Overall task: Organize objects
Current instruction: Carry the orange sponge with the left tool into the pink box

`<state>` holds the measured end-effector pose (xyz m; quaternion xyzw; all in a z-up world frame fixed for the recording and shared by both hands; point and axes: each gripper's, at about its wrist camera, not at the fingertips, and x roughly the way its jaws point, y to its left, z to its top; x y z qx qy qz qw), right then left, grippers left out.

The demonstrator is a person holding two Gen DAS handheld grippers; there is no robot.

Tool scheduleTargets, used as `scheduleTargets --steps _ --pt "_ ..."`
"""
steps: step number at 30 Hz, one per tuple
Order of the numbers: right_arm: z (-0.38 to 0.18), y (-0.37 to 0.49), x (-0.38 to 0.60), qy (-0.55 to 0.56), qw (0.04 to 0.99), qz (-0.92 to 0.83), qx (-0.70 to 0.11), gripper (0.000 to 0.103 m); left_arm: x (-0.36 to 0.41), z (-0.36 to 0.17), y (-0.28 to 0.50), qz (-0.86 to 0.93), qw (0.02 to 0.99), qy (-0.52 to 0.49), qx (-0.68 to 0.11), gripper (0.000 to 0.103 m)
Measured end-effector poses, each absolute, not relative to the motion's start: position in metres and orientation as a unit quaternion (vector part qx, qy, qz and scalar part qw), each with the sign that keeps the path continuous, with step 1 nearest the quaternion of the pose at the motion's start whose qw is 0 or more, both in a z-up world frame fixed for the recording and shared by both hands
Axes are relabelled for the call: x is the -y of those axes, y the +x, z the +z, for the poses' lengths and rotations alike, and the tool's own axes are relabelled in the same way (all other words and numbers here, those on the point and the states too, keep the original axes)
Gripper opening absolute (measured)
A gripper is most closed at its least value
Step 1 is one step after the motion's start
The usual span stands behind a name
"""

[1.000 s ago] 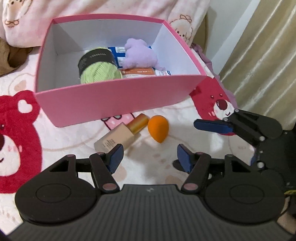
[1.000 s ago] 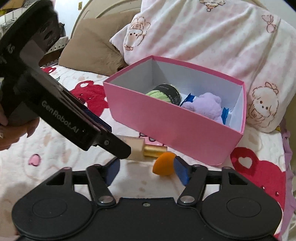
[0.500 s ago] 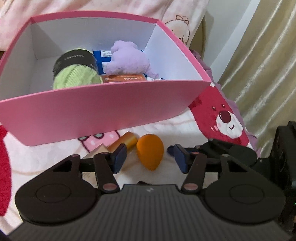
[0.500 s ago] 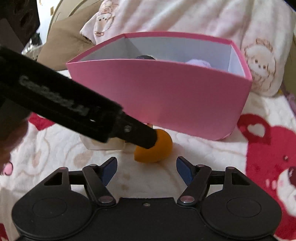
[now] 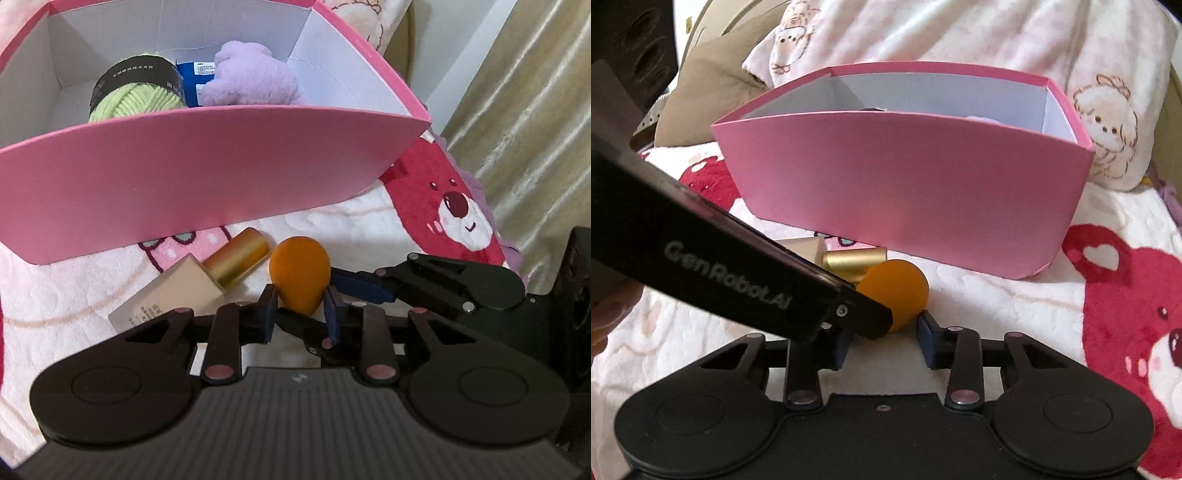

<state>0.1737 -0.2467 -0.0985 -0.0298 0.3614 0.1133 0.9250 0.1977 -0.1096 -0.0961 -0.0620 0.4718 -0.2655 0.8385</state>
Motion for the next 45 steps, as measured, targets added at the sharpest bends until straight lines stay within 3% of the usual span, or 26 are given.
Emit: scheduleTargets --steps 16,28,36,45 --pt "-0.049 0.137 0.216 -0.046 0.921 0.128 -0.365 0.041 0.089 -0.049 0.151 -0.263 0.844 -0.046 -0.466 0.025" --pt "0.024 0.122 0.196 -0.041 0.951 0.125 -0.282 0.041 0.068 0.043 0.136 -0.276 0.874 0.009 -0.399 0.025" --pt "0.073 0.168 0.194 -0.068 0.956 0.136 -0.249 0.041 0.067 0.09 0.181 -0.269 0.882 0.027 -0.387 0.025" --pt "0.076 0.282 0.219 -0.052 0.938 0.166 -0.299 0.041 0.06 0.082 0.279 -0.224 0.887 -0.022 -0.402 0.026"
